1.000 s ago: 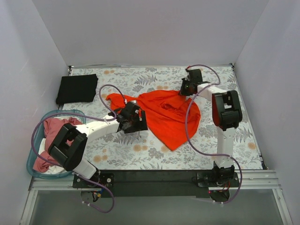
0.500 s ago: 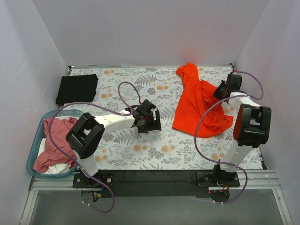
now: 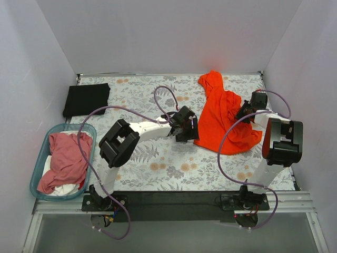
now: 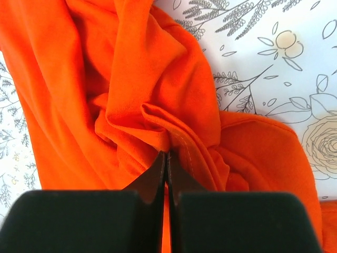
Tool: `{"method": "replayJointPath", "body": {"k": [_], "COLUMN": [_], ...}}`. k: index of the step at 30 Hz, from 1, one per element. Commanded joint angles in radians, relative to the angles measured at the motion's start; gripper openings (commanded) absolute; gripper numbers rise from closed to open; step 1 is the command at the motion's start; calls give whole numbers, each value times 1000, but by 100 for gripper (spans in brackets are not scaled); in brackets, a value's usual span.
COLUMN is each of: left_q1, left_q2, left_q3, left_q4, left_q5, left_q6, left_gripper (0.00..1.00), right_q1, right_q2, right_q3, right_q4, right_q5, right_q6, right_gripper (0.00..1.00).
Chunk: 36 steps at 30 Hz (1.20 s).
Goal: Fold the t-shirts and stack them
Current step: Flatten the tshirt out
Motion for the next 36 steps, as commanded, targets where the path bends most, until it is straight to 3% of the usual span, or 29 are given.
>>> {"method": "replayJointPath", "body": {"k": [1,3,6,7,12,13,18,21,25,27,28,30,32,33,35,36], "left_q1": [-19,-24,-27,-25,80,219,474,536,568,574,573,570,548,536,501,487], "left_q2": [65,80,94,77,-59,-179,-288,-245,-101,-20,2,49,53,34,-3,-32], "left_q3": [52,64,71,66,2,-59,-51,27,180,284,316,415,445,437,405,376], "left_q4": [-32,-35,-52,-88,-307,-369,-359,-302,-230,-190,-173,-174,-174,-174,-174,-176], "left_q5": [12,12,3,-64,-333,-432,-595,-750,-824,-858,-846,-792,-745,-722,-703,-679], "left_q6": [3,6,23,37,181,272,449,530,603,626,638,629,603,591,562,534], "left_gripper": [59,51,16,0,0,0,0,6,9,15,34,48,64,73,76,77], "right_q1": [-3,-3,-3,-5,-12,-14,-17,-17,-17,-15,-17,-17,-14,-9,26,46], "right_q2": [-40,-40,-52,-58,-148,-179,-261,-298,-353,-374,-397,-411,-419,-419,-428,-434], "right_q3": [-21,-24,-32,-36,-65,-81,-114,-142,-177,-211,-226,-248,-252,-257,-259,-257], "right_q4": [23,25,23,23,2,-24,-70,-95,-140,-150,-152,-153,-161,-163,-164,-166], "right_q5": [-5,-5,1,7,79,154,236,236,208,205,229,234,173,151,125,125], "right_q6": [-21,-22,-23,-22,-44,-58,-54,-35,-34,-41,-51,-57,-67,-77,-84,-100], "right_gripper": [1,1,1,1,1,1,1,1,1,1,1,2,13,25,33,42]}}
